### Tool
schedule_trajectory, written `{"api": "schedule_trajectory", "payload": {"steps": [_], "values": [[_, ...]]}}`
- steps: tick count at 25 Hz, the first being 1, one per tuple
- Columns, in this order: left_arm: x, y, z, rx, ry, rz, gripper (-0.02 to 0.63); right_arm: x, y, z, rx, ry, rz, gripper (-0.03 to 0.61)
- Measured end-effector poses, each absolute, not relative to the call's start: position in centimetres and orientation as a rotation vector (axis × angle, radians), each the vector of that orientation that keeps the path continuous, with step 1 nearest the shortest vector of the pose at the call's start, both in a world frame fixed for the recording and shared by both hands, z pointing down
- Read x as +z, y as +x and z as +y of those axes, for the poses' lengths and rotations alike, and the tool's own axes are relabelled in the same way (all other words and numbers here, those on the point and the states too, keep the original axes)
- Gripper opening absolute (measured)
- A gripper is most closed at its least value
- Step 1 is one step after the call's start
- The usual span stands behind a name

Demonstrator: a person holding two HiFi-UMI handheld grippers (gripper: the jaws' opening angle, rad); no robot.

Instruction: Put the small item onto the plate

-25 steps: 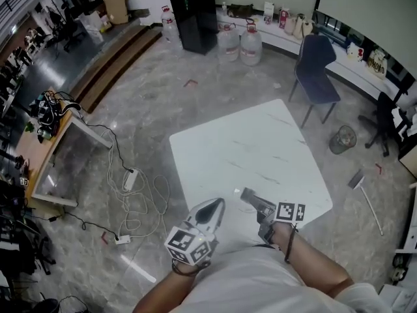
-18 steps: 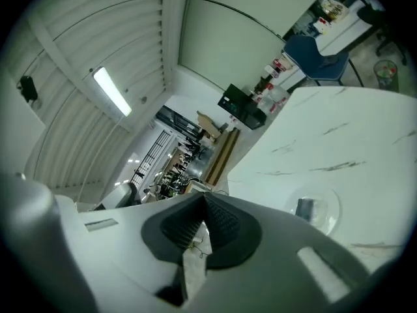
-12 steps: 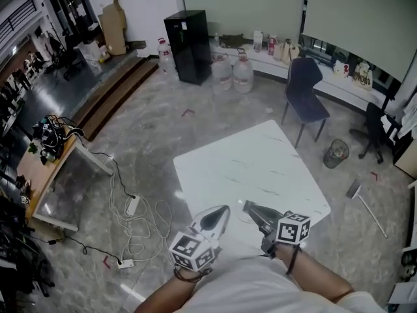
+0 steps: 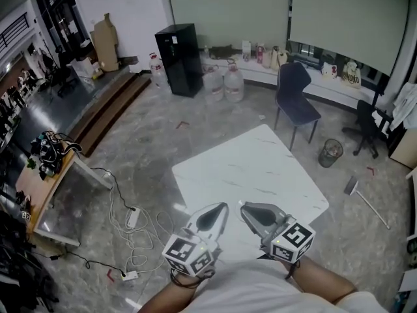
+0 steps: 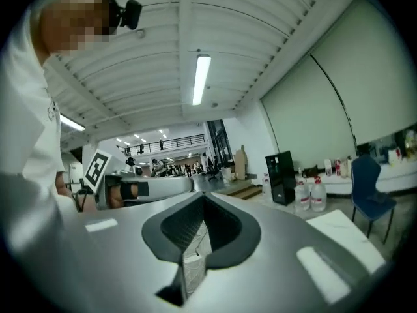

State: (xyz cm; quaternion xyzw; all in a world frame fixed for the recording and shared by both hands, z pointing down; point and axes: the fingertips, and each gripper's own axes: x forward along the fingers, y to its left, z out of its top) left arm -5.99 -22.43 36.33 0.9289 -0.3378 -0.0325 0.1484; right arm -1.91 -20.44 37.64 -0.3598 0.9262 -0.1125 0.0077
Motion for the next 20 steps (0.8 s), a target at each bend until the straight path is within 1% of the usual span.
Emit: {"api": "schedule_trajectory", "payload": {"steps": [7,14,20], "values": [[34.3,-6.2,-21.6,-0.109,2.728,-1.012,0.005,34.6,-3.1,-19.0,-0.104,-1.182,2.931,0.002],[34.1,-6.3,-21.4,-0.116,2.729,-0.993,0.005,33.5,-3.2,-18.4,-0.112,-1.179,2.906,0.002],[33.7,-6.7,-21.6,-0.135,2.734,-0.967,0.005,33.1,-4.3,-18.5,-0.050,-1.180,2.930,0.002]]}}
